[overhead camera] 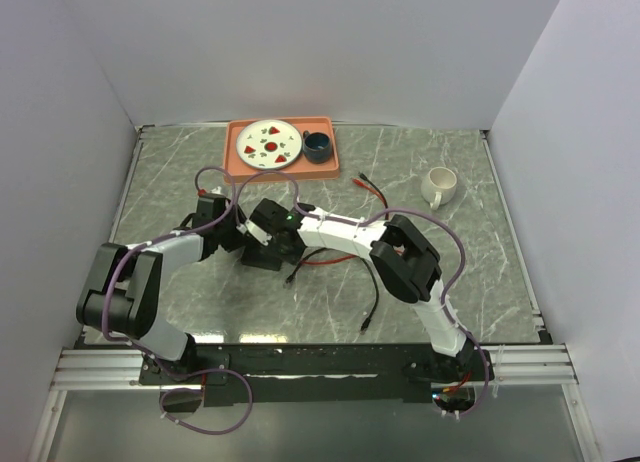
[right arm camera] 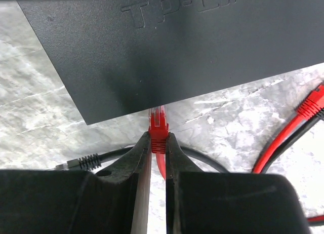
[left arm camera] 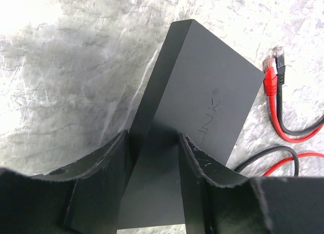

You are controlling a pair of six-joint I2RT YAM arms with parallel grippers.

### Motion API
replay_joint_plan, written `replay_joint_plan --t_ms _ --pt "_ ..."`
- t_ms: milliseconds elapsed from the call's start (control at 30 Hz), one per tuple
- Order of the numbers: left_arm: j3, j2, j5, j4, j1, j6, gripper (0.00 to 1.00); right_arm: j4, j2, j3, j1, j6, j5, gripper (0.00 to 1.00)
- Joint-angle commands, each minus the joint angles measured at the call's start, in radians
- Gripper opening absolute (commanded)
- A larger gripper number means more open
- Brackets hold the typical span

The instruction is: Insert the plug into the switch port

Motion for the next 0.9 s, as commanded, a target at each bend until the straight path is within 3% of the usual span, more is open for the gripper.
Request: replay_joint_plan --t_ms 0,333,867 --pt "-0.037 0.042 0.084 -0.148 -0.044 0.011 0.35 0.042 0.052 0.032 -0.035 0.010 0.088 0.00" --pt "-0.048 0.007 0.101 -0.133 -0.058 0.003 0.33 -0.027 0.103 0.140 -0.020 -0.027 0.136 0.00" --pt "-0.052 0.016 0.082 -0.118 -0.062 -0.012 0.32 0.057 -0.032 -0.062 0.000 -0.033 0.099 0.00"
